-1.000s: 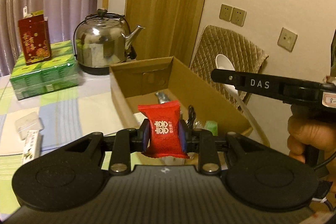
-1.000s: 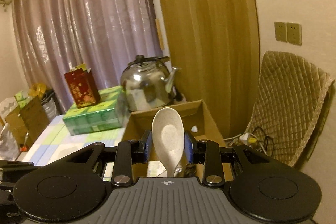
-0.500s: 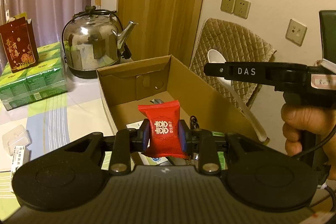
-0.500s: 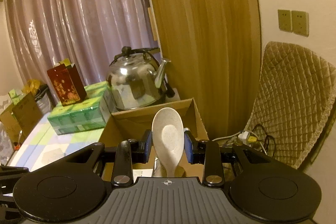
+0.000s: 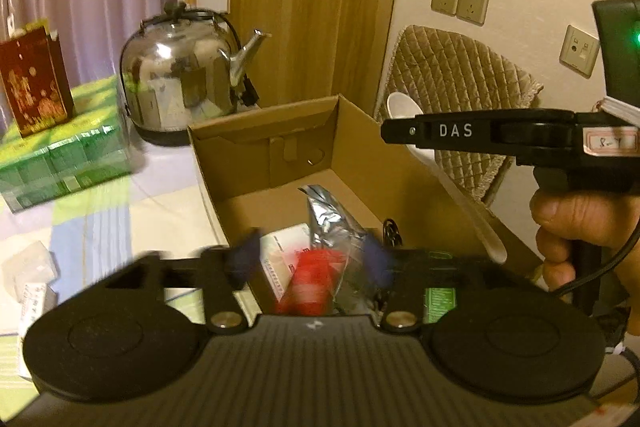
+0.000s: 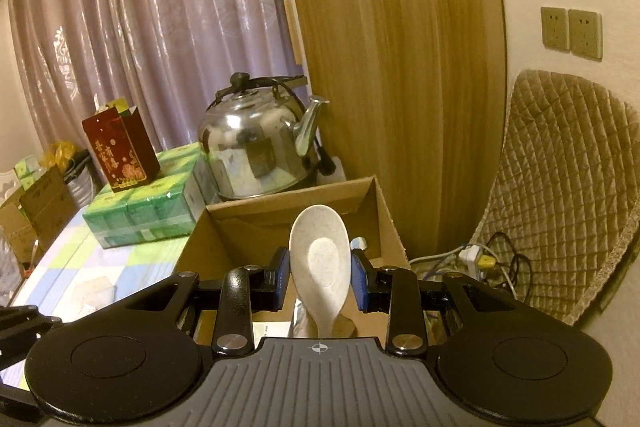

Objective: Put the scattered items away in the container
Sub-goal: 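Open the left tool to drop the candy while the right tool releases the spoon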

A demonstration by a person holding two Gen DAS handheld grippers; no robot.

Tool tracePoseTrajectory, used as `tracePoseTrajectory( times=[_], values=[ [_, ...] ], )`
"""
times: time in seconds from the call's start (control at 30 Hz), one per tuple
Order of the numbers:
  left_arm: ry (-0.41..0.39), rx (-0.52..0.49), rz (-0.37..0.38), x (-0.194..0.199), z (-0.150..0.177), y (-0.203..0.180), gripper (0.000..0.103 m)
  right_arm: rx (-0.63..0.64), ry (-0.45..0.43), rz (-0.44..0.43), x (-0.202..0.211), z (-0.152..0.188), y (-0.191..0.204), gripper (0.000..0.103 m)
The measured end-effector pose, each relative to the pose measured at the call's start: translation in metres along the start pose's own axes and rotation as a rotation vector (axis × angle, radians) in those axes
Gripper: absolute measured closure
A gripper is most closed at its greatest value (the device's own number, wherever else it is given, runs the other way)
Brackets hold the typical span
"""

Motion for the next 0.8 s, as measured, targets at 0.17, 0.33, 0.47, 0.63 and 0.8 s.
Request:
tracePoseTrajectory(
  times=[0.17, 0.33, 0.47, 0.63, 0.8],
  values=[
    [0.002, -0.018, -0.010, 0.002, 0.001, 0.002, 0.045, 0.001, 0.003, 0.000, 0.001, 0.001, 0.000, 0.074],
    [0.010, -0.019, -0.012, 0.006, 0.005, 0.004, 0.045, 0.007, 0.006, -0.002, 0.002, 0.001, 0.002, 0.074],
    [0.008, -0.022, -0.014, 0.009, 0.004, 0.004, 0.045, 0.011, 0.006, -0.002, 0.003, -0.001, 0.003, 0.074],
    [0.003, -0.020, -0.013, 0.011, 0.003, 0.005, 0.045, 0.017, 0.004, 0.000, 0.003, -0.002, 0.006, 0.074],
    [0.003, -0.016, -0.015, 0.012, 0.003, 0.006, 0.045, 0.015, -0.009, 0.013, 0.003, -0.004, 0.006, 0.074]
  ],
)
Point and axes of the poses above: each gripper's, at about its wrist camera, not at the fingertips, and x roughly against the way its jaws point, y to its left, z to its underside, the point moved 5 cm from there along -x, roughly the way its jaws point
